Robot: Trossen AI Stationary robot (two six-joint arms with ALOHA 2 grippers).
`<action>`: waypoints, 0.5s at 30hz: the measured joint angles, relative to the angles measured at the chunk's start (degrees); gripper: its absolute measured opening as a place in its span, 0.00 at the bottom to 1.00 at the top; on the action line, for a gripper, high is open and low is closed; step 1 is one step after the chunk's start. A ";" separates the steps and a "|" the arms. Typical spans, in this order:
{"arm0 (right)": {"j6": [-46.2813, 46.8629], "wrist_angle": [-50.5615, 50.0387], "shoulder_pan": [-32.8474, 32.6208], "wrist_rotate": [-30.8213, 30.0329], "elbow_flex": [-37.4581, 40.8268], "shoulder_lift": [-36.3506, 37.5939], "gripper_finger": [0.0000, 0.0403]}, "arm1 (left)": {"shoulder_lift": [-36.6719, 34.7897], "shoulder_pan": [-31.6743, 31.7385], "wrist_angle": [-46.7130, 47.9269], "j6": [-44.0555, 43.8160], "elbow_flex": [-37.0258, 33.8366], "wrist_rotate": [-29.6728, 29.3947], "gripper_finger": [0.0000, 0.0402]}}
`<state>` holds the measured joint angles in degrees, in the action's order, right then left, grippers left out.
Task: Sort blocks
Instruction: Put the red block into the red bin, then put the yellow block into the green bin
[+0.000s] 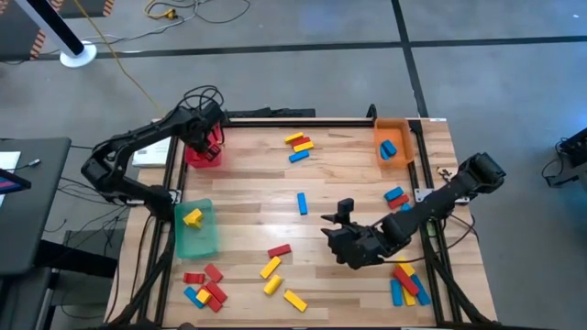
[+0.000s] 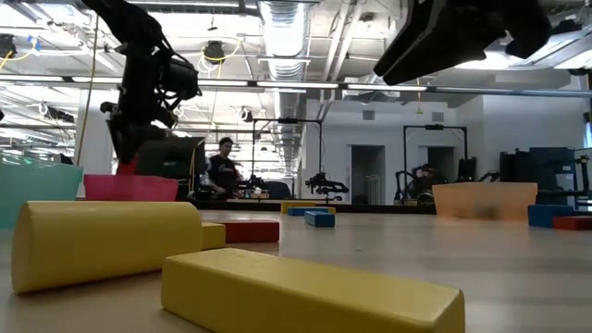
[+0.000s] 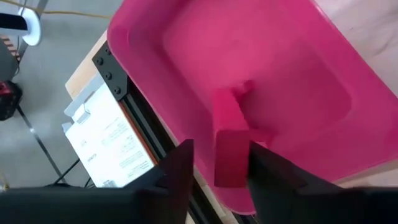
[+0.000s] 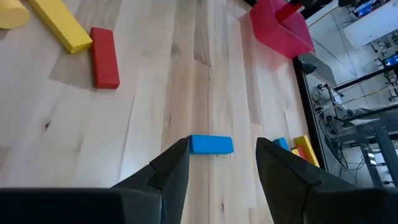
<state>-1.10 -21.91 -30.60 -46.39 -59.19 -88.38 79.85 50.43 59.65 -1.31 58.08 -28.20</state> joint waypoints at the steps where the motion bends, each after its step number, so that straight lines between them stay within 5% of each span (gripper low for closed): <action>1: 0.10 0.14 -0.14 0.02 0.16 0.00 0.48 | 0.00 0.00 -0.34 0.15 0.00 0.02 0.39; 8: 1.28 -0.34 -0.16 0.02 0.39 0.04 0.48 | 0.00 0.00 -2.62 0.86 0.00 0.00 0.52; 15: 1.60 -0.38 -0.14 0.02 0.41 0.04 0.48 | -2.93 -1.45 -7.66 1.79 0.00 0.11 0.53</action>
<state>0.50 -22.28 -30.74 -46.37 -58.78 -88.33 76.92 48.99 51.99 0.48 58.08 -28.09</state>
